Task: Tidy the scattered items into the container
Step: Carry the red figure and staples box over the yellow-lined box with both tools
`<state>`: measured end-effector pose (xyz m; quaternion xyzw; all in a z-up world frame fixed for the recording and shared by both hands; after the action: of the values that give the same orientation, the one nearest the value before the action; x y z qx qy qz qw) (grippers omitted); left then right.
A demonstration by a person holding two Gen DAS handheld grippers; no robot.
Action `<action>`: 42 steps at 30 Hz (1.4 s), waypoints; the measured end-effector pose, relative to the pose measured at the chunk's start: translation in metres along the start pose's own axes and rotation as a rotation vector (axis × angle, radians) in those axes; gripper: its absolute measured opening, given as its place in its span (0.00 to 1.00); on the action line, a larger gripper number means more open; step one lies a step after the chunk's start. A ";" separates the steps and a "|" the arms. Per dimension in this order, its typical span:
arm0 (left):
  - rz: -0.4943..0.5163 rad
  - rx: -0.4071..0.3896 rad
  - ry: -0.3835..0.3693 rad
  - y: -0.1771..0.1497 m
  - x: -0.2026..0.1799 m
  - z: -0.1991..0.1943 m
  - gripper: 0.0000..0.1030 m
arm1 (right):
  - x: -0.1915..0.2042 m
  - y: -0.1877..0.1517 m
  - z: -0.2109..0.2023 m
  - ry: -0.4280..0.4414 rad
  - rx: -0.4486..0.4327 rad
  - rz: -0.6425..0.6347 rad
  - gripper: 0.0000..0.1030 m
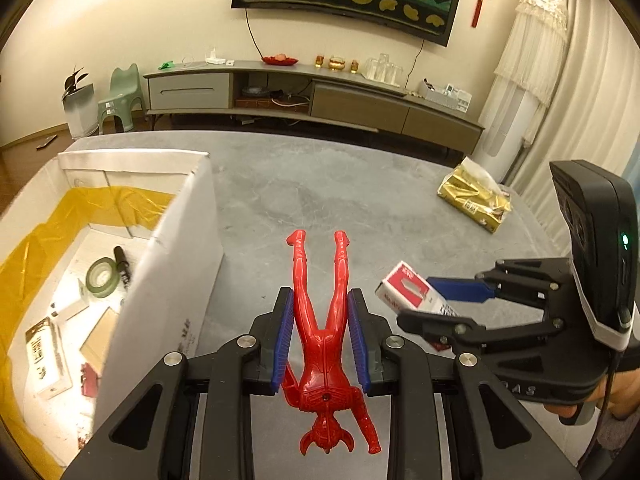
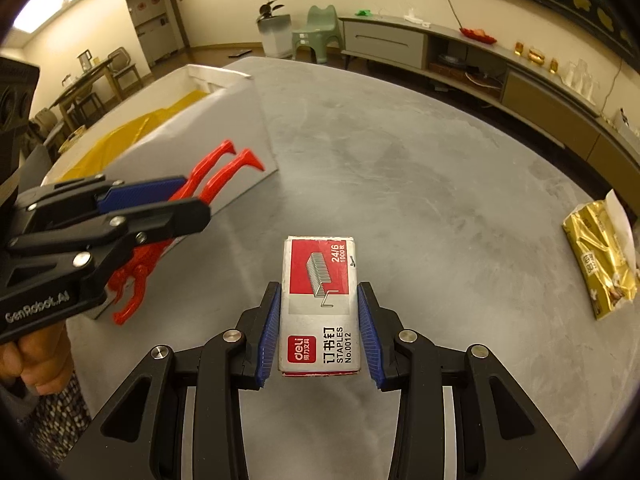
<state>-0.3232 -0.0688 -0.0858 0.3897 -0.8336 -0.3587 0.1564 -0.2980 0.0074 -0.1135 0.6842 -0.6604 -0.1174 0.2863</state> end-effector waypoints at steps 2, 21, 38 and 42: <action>-0.003 -0.012 -0.003 -0.001 0.001 -0.009 0.27 | 0.008 -0.003 -0.005 -0.004 0.000 -0.010 0.38; -0.042 -0.137 -0.047 -0.007 0.009 -0.087 0.27 | 0.085 -0.026 -0.059 -0.044 -0.012 -0.105 0.38; -0.126 -0.249 -0.075 -0.016 0.040 -0.147 0.27 | 0.163 -0.034 -0.103 -0.045 -0.049 -0.205 0.38; -0.166 -0.276 -0.073 -0.020 0.058 -0.160 0.27 | 0.177 -0.034 -0.105 -0.042 -0.049 -0.222 0.38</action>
<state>-0.2636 -0.1980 0.0102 0.4188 -0.7466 -0.4953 0.1478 -0.1958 -0.1413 -0.0087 0.7433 -0.5832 -0.1790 0.2744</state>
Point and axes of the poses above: each gripper's, at about its wrist camera, not at the fingertips, and z roughly the way its jaws point, x to its left, y to its top, the point moved 6 cm from there along z, roughly the way its jaws point, and after that the axes turned 13 degrees about z, right-handed, at the moved point
